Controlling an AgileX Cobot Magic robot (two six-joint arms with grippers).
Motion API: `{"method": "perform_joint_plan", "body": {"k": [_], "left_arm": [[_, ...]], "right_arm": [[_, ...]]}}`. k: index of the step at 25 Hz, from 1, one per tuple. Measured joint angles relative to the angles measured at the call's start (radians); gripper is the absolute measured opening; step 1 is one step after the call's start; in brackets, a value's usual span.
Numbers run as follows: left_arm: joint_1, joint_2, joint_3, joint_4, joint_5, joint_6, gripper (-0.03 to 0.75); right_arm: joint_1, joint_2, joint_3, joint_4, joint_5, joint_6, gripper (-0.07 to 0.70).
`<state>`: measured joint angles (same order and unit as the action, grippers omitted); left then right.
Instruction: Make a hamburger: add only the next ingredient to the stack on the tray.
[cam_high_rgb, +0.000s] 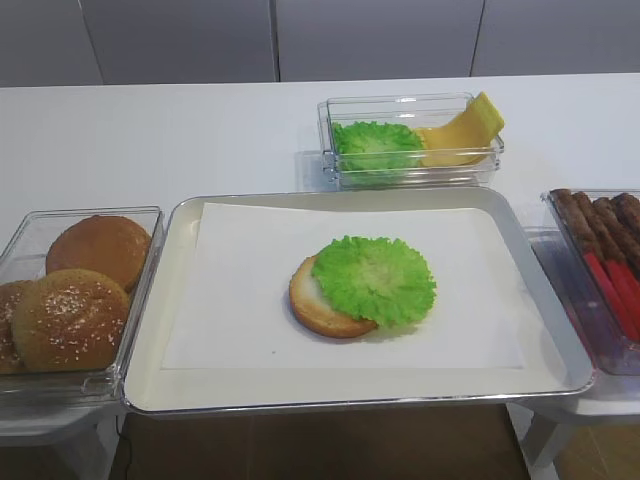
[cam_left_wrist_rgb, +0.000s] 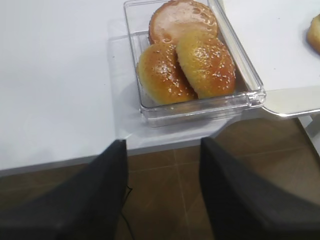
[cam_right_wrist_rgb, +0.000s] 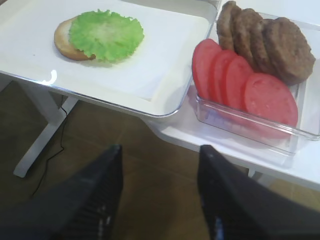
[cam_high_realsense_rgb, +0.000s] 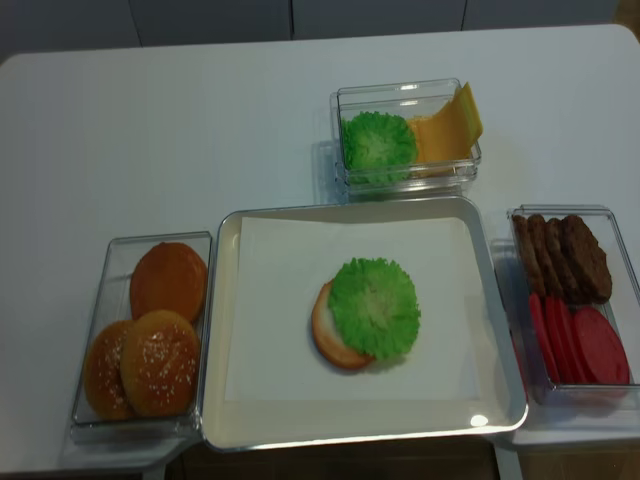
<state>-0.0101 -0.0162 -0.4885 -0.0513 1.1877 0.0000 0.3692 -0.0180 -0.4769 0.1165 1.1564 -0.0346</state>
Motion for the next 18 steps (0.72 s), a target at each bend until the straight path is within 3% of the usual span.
{"method": "perform_joint_plan", "body": {"k": [10, 18], "left_arm": [[0.0, 0.0, 0.0, 0.0, -0.002, 0.0, 0.353], [0.0, 0.0, 0.0, 0.0, -0.002, 0.0, 0.352]], "right_arm": [[-0.227, 0.0, 0.0, 0.0, 0.0, 0.0, 0.334], [-0.282, 0.0, 0.0, 0.0, 0.0, 0.0, 0.269]]}}
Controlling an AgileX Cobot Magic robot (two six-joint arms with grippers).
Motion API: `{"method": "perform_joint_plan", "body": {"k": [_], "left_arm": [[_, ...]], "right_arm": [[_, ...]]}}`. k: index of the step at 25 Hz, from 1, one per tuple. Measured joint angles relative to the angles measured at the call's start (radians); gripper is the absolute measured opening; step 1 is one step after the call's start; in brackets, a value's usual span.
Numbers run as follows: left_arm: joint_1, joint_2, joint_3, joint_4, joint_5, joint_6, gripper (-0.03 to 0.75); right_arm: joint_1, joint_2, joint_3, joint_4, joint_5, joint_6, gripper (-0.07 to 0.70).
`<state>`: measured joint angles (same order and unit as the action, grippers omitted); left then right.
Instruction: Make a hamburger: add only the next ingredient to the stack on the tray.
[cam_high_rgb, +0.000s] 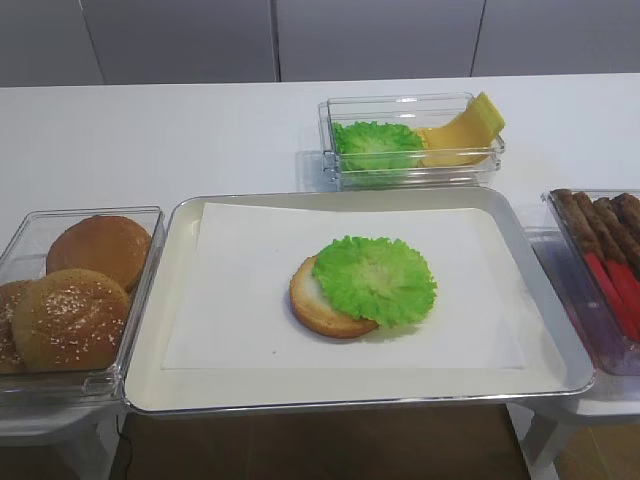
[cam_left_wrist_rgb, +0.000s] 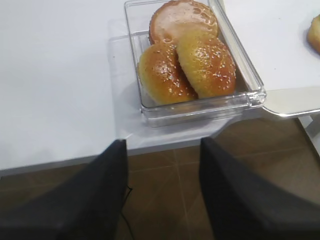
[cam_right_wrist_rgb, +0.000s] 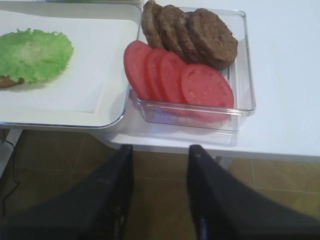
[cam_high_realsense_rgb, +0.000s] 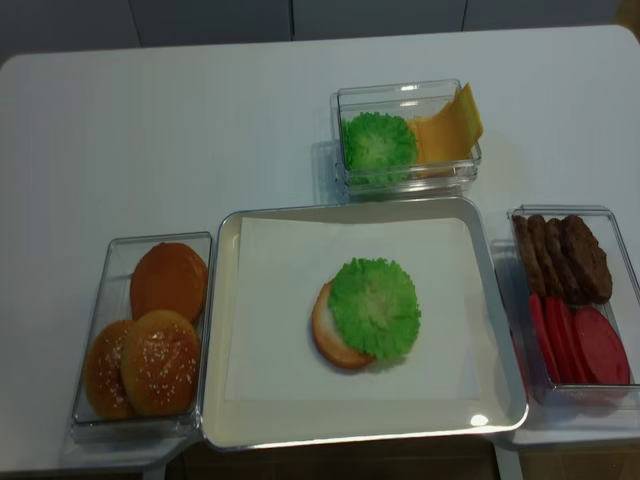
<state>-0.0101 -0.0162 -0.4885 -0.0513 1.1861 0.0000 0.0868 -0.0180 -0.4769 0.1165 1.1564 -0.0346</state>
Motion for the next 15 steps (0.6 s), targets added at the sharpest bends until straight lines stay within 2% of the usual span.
{"method": "perform_joint_plan", "body": {"k": [15], "left_arm": [[0.0, 0.0, 0.0, 0.0, 0.0, 0.0, 0.352]], "right_arm": [[0.0, 0.0, 0.0, 0.0, 0.0, 0.0, 0.159]]}}
